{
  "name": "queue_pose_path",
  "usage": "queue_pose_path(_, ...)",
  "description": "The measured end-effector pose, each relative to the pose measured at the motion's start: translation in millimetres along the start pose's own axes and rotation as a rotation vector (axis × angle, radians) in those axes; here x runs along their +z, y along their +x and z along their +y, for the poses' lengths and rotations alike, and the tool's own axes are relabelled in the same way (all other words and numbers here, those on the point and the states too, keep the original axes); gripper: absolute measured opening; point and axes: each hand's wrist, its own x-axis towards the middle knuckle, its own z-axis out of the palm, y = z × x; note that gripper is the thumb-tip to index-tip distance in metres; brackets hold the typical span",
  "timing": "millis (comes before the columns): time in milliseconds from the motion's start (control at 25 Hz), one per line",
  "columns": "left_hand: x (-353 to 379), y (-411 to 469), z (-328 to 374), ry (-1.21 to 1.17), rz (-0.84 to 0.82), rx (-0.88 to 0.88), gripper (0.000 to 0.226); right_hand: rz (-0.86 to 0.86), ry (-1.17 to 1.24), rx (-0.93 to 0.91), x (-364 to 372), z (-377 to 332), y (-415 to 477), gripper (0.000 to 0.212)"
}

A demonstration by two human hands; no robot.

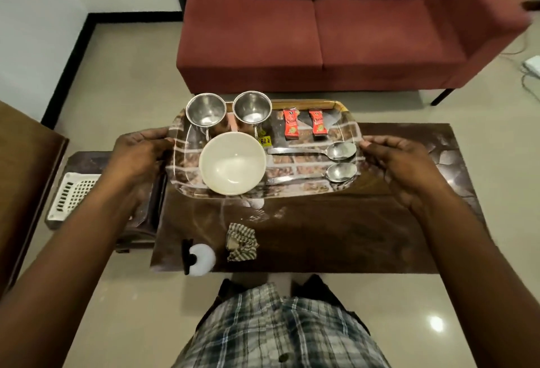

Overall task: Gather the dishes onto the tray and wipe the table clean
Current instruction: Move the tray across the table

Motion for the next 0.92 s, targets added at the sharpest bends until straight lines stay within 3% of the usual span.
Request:
queue_pose_path(160,58.5,-9.7,-8.2,-0.002,0.03,0.012,0.037,0.003,-0.018,0.015,-62.8,-15.4,8.0,0.013)
queue_pose_path(440,138.2,-12.8,-31.8,0.062,0.016,-0.036,0.053,0.043,-0.037,0.042,-137.5,-10.5,29.6,0.016)
queue_pose_path(680,172.8,26.6,-54.9,0.123,0.004,-0.119,0.031,0.135,-0.043,0.1,-161.4,15.3,49.9,0.008)
queue_pose_path(920,196.0,76.4,-90.9,0.176,-0.021,-0.191,0.028,0.198,-0.068,0.124,-171.2,42.7,87.7,0.014)
